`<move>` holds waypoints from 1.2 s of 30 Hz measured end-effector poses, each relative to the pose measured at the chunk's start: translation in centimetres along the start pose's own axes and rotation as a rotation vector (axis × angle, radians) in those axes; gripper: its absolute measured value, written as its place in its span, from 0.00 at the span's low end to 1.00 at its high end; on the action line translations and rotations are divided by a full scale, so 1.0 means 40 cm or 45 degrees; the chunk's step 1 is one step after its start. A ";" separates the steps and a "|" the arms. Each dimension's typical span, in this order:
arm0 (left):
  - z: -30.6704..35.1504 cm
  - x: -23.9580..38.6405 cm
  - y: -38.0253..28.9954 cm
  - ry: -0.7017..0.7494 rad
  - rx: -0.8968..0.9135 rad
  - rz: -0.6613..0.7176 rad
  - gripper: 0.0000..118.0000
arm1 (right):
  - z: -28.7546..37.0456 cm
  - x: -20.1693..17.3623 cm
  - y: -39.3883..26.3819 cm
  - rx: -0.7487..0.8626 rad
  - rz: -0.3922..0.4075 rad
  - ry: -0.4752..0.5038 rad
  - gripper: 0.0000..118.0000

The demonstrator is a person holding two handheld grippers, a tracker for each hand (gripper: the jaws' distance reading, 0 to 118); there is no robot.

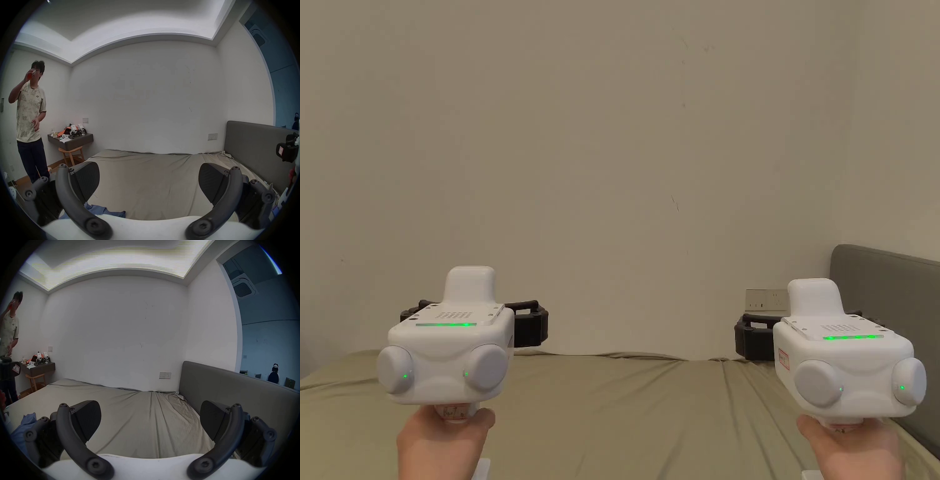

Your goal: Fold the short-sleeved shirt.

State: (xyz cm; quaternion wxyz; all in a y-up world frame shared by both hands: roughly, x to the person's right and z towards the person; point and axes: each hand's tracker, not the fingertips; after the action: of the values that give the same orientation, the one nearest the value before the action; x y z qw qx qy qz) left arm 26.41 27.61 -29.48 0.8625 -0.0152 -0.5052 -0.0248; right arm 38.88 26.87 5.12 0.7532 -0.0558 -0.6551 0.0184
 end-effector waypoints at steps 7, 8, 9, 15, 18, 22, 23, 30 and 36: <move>-0.001 -0.001 0.005 0.000 -0.002 0.022 1.00 | -0.001 0.005 0.009 -0.005 -0.038 0.021 1.00; -0.001 -0.001 0.005 -0.003 0.000 0.022 1.00 | 0.000 0.006 0.008 -0.002 -0.041 0.023 1.00; -0.001 -0.001 0.005 -0.005 0.002 0.019 1.00 | 0.000 0.007 0.006 0.009 -0.042 0.016 1.00; 0.002 0.012 -0.003 -0.028 0.000 0.003 1.00 | 0.004 0.011 -0.003 0.022 -0.038 0.010 1.00; 0.002 0.019 -0.006 -0.039 -0.005 -0.019 1.00 | 0.004 0.011 -0.005 0.019 -0.038 0.012 1.00; 0.005 0.020 -0.008 -0.021 0.023 -0.031 1.00 | 0.003 0.008 -0.008 0.022 -0.025 0.012 1.00; 0.004 0.018 -0.007 -0.024 0.024 -0.028 1.00 | 0.004 0.008 -0.009 0.026 -0.025 0.011 1.00; 0.015 0.010 -0.012 -0.054 0.044 0.010 1.00 | 0.017 0.005 -0.013 0.077 -0.030 -0.002 1.00; 0.028 0.036 -0.015 -0.011 0.071 -0.117 0.00 | 0.023 -0.004 -0.053 0.074 0.050 -0.043 0.25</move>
State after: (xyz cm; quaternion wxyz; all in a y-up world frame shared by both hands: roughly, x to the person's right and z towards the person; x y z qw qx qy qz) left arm 26.09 27.02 -27.66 0.8585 0.0319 -0.5094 -0.0502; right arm 37.84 24.82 5.29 0.7428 -0.0464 -0.6658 0.0531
